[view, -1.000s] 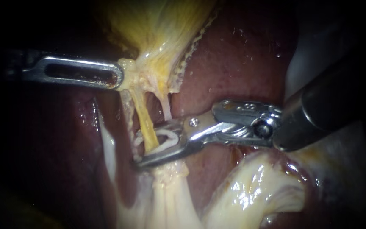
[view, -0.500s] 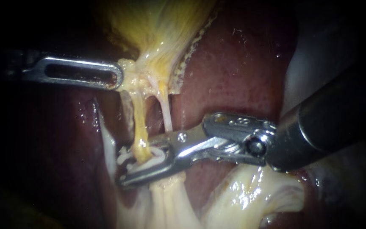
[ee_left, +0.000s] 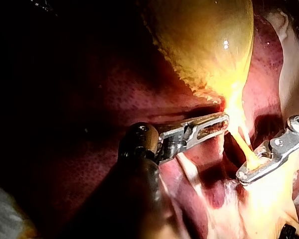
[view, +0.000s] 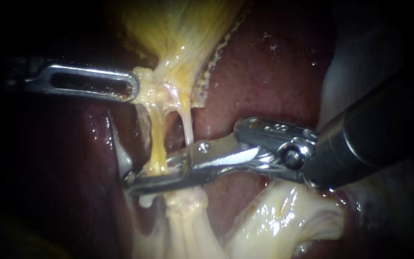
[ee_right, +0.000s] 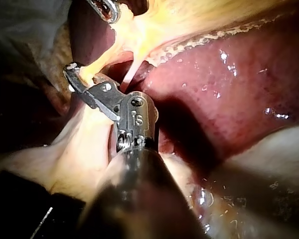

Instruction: Clipping second clip left tube

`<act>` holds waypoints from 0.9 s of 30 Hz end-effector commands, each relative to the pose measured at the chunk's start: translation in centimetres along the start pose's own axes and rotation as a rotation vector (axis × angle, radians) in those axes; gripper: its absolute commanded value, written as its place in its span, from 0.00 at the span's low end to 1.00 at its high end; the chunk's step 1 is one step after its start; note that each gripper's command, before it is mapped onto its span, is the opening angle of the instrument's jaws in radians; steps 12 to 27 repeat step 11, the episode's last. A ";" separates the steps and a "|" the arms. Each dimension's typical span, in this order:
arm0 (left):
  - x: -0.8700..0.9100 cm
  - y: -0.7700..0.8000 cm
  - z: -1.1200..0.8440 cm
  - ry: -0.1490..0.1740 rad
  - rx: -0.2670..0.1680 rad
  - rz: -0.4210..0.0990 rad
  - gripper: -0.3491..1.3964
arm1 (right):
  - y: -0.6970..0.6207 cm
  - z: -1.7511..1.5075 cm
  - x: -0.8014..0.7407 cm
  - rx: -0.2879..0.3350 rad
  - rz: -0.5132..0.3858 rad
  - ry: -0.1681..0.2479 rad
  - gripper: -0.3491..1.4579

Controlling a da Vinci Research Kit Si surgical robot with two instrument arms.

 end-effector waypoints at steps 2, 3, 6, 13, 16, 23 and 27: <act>0.00 0.00 0.00 0.000 0.001 0.000 0.00 | 0.01 0.00 -0.01 0.000 0.006 -0.001 0.00; 0.00 0.00 0.00 0.000 0.001 0.000 0.00 | 0.01 0.00 -0.02 0.000 0.006 -0.001 0.00; 0.00 0.00 0.00 0.000 0.001 0.000 0.00 | 0.03 0.00 -0.03 -0.001 0.005 -0.001 0.00; 0.00 0.00 0.00 0.000 0.001 0.000 0.00 | 0.07 -0.03 -0.04 0.000 0.010 -0.001 0.00; 0.00 0.00 0.00 0.000 0.001 0.000 0.00 | 0.07 -0.03 -0.04 0.000 0.010 -0.001 0.00; 0.00 0.00 0.00 0.000 0.001 0.000 0.00 | 0.07 -0.03 -0.04 0.000 0.010 -0.001 0.00; 0.00 0.00 0.00 0.000 0.001 0.000 0.00 | 0.07 -0.03 -0.04 0.000 0.010 -0.001 0.00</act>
